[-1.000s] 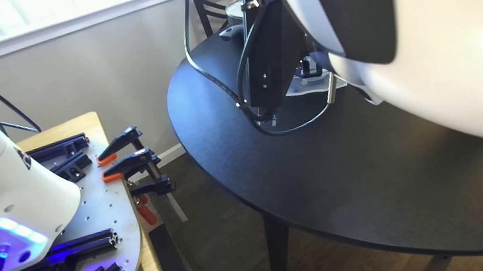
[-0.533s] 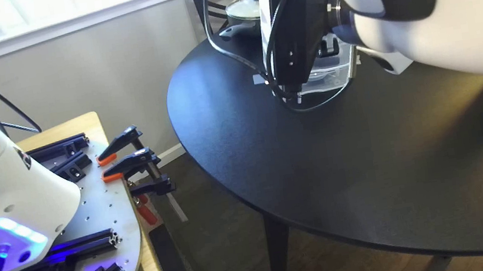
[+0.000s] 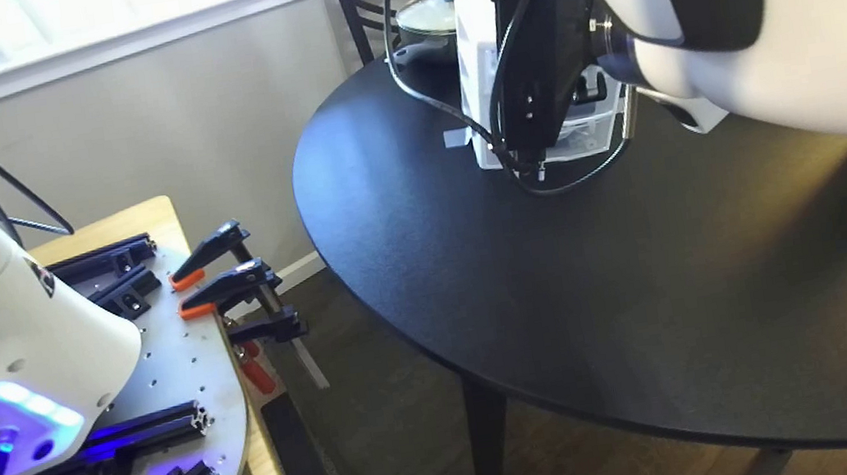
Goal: Open the first top drawer
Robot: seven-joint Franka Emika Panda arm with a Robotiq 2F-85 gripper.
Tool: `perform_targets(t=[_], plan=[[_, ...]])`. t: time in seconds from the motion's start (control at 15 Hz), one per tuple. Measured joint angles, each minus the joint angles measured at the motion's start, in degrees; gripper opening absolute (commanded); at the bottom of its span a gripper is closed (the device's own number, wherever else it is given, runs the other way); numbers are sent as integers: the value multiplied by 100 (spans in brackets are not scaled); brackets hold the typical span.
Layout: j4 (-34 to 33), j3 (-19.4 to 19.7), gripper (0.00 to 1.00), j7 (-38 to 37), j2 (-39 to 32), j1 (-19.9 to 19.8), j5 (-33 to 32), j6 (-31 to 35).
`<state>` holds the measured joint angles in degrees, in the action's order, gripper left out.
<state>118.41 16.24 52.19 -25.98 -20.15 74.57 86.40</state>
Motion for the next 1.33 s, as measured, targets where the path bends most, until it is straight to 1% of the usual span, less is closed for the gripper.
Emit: perform_targets(t=[0.27, 0.33, 0.47, 0.67, 0.8, 0.93, 1.13, 1.2, 1.27, 1.33], plan=[[10, -56, 100, 0, 0, 44, 0, 24], [26, -83, 100, 0, -3, 101, 0, 126], [67, -138, 100, 0, -29, 256, 14, 528], [127, -211, 100, 0, -117, 468, 170, 1334], [146, -226, 100, -6, -163, 519, 310, 1645], [152, -223, 100, -9, -176, 484, 427, 1673], [150, -218, 100, -9, -176, 322, 505, 1451], [150, -215, 93, -9, -176, 265, 520, 1383], [150, -211, 74, -9, -180, 211, 546, 1317], [150, -205, 67, -10, -191, 167, 591, 1259]])
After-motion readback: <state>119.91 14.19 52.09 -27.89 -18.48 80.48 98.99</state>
